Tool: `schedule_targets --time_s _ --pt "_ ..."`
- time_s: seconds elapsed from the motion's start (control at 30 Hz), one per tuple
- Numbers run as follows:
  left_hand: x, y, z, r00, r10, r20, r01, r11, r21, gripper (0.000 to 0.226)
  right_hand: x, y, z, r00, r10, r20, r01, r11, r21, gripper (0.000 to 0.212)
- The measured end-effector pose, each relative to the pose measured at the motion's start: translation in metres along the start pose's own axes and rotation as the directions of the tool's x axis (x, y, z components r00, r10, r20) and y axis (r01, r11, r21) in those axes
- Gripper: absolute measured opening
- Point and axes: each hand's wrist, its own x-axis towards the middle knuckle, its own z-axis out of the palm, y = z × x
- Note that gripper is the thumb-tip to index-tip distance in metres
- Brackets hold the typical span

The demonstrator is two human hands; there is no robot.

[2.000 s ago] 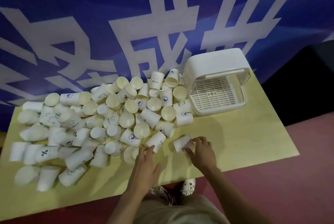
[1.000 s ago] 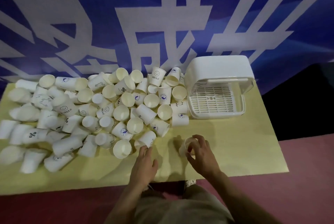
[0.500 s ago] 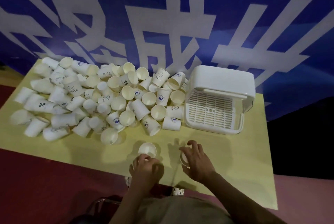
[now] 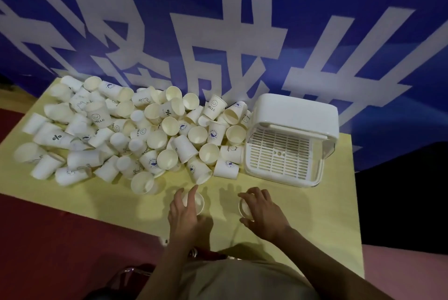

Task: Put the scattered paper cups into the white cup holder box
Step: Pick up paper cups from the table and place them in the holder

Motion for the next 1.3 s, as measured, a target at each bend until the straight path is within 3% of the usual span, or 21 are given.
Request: schedule_targets --time_s 0.17,0.33,0.5,0.67,0.87,1.1,1.3 --pt "0.006 -0.001 0.001 0.998 -0.021 0.059 0.025 0.998 -0.051 0.077 0.007 0.012 -0.035 0.987 0.067 -0.144 -0.053 0.994 0.099 0.072" --pt "-0.003 0.008 -0.004 0.999 0.037 0.018 -0.033 0.984 -0.178 0.072 0.028 0.045 -0.064 0.913 0.167 -0.373 -0.086 0.971 0.225 0.066" --pt "-0.01 0.023 -0.015 0.994 0.107 -0.026 -0.11 0.966 -0.236 0.076 0.068 0.065 -0.075 0.91 0.25 -0.33 -0.16 0.948 0.277 0.069" --pt "-0.002 0.034 -0.033 0.977 0.191 -0.091 -0.207 0.953 -0.22 0.068 0.105 0.075 -0.067 0.947 0.273 -0.167 -0.24 0.951 0.193 0.072" --pt "0.012 0.077 -0.048 0.931 0.3 -0.209 -0.336 0.928 -0.161 0.072 0.118 0.083 -0.05 0.967 0.245 -0.062 -0.231 0.957 0.176 0.08" --pt "0.045 0.14 -0.048 0.901 0.396 -0.179 -0.42 0.9 -0.121 0.076 0.099 0.1 -0.049 0.984 0.155 -0.09 -0.133 0.968 0.214 0.103" --pt "0.064 0.188 -0.03 0.841 0.513 -0.172 -0.526 0.849 -0.044 0.075 0.049 0.12 -0.054 0.955 0.231 -0.187 -0.165 0.936 0.312 0.09"
